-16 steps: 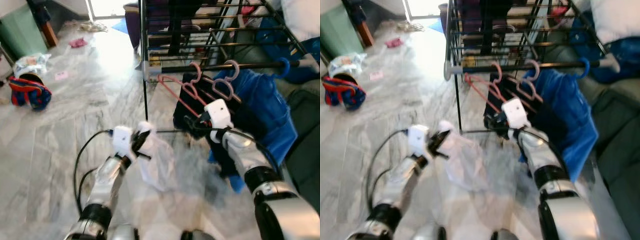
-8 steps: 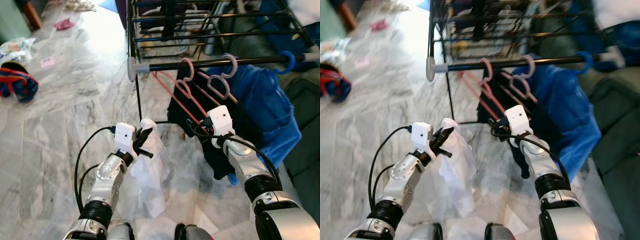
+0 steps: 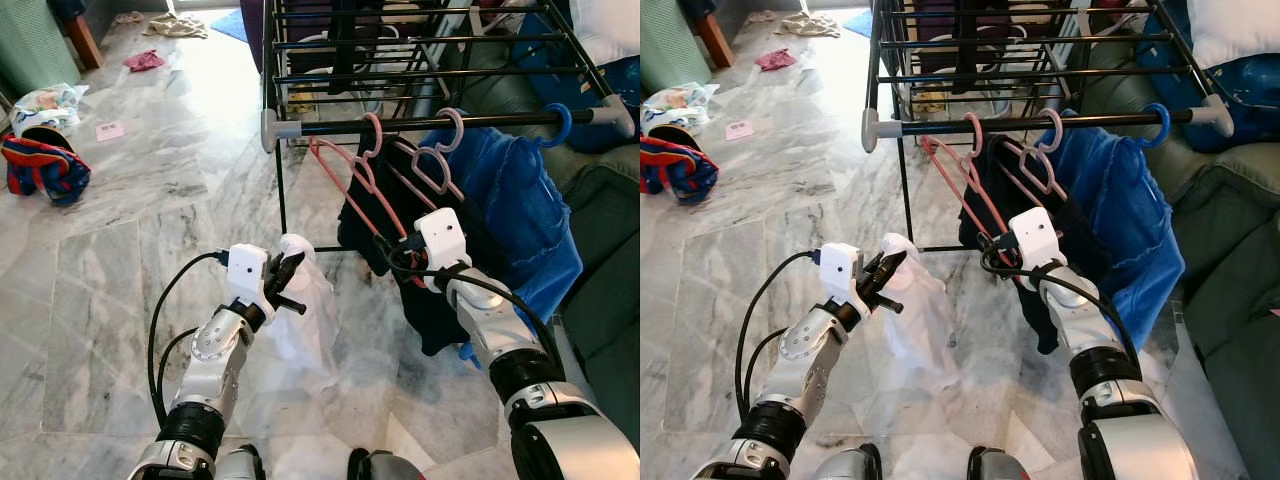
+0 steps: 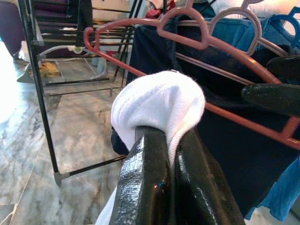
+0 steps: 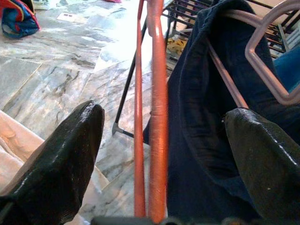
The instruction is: Hang hanger
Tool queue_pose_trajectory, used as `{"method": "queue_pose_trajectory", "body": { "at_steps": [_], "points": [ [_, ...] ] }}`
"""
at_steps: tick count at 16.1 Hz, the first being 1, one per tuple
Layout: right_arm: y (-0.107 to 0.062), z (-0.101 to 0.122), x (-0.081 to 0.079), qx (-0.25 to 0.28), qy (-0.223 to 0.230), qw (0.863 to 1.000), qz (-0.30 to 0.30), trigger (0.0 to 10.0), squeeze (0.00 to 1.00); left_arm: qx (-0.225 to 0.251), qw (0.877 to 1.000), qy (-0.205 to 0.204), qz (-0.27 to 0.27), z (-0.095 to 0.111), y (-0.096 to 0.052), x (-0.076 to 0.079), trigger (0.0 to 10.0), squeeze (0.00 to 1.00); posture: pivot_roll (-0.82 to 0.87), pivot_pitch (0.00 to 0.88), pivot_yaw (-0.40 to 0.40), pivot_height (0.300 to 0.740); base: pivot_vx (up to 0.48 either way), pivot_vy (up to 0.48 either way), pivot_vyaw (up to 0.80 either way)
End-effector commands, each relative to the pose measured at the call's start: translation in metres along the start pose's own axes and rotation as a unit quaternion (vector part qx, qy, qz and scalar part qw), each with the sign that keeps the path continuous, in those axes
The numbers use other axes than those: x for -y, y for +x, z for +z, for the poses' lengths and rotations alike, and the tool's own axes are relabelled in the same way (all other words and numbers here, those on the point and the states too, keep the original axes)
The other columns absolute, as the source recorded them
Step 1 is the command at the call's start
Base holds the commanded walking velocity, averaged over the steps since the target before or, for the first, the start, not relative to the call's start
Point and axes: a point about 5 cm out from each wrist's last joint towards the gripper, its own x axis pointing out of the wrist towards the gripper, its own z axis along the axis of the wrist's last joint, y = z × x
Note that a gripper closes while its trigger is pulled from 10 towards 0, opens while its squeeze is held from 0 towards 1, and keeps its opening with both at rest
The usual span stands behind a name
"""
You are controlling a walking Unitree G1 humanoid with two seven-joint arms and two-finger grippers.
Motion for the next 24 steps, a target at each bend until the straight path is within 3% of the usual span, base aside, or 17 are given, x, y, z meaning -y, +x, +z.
{"method": "queue_pose_trajectory", "body": {
  "at_steps": [1, 5, 11, 15, 19, 24],
  "points": [
    [0.003, 0.004, 0.003, -0.001, -0.004, 1.000, -0.005, 10.0, 0.00, 0.007, 1.000, 0.004, -0.001, 0.003, -0.001, -0.002, 10.0, 0.00, -0.02, 0.198, -0.001, 0.740, 0.000, 0.000, 0.00],
    [0.012, 0.015, 0.008, -0.010, -0.005, 1.000, -0.002, 10.0, 0.00, 0.000, 1.000, 0.009, -0.002, 0.002, -0.002, -0.001, 10.0, 0.00, -0.01, 0.205, -0.009, 0.740, 0.000, 0.000, 0.00],
    [0.014, 0.024, 0.001, 0.032, 0.002, 0.999, -0.012, 10.0, 0.00, 0.006, 1.000, 0.014, 0.010, 0.006, -0.006, -0.010, 10.0, 0.00, 0.01, 0.206, -0.018, 0.740, 0.168, 0.000, 0.00],
    [-0.003, 0.013, 0.000, 0.054, 0.026, 0.996, -0.059, 10.0, 0.00, 0.010, 1.000, 0.014, 0.011, 0.007, -0.007, -0.011, 10.0, 0.00, -0.01, 0.214, -0.018, 0.740, 0.321, 0.000, 0.00],
    [-0.035, 0.005, -0.009, 0.071, 0.045, 0.991, -0.107, 10.0, 0.00, 0.012, 1.000, 0.012, 0.007, 0.009, -0.007, -0.011, 10.0, 0.00, -0.04, 0.223, -0.007, 0.740, 0.345, 0.000, 0.00],
    [-0.049, 0.004, -0.020, 0.057, 0.045, 0.993, -0.098, 10.0, 0.00, 0.010, 1.000, 0.012, 0.002, 0.010, -0.006, -0.010, 10.0, 0.00, -0.05, 0.226, -0.004, 0.740, 0.344, 0.000, 0.00]
  ]
}}
